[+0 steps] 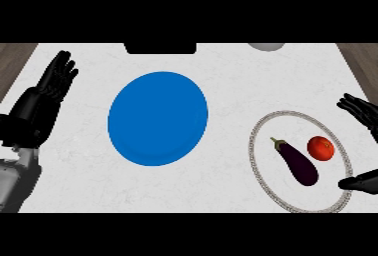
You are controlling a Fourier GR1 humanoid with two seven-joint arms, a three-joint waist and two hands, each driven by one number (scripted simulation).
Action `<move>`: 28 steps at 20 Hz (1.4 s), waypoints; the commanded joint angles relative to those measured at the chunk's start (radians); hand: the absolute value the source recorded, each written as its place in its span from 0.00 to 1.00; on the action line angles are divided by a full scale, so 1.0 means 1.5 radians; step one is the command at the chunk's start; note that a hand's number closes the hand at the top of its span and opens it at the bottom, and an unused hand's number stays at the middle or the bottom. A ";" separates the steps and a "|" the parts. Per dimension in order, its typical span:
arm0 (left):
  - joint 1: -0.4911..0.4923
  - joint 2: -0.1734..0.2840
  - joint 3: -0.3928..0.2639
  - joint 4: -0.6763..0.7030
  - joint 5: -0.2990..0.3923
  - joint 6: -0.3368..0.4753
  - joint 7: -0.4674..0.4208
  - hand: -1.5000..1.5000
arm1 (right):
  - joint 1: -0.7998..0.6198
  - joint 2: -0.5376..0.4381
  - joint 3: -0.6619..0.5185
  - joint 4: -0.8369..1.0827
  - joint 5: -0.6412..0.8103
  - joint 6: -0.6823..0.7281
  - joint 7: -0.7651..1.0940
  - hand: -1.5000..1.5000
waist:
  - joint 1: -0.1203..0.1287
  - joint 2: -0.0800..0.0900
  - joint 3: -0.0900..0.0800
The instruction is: Pick the tomato from the placemat and place it in the plate
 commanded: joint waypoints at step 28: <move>0.019 -0.078 0.042 -0.007 -0.070 -0.054 0.001 0.50 | -0.107 -0.049 0.122 0.120 0.491 0.077 0.240 0.00 | 0.004 0.002 0.001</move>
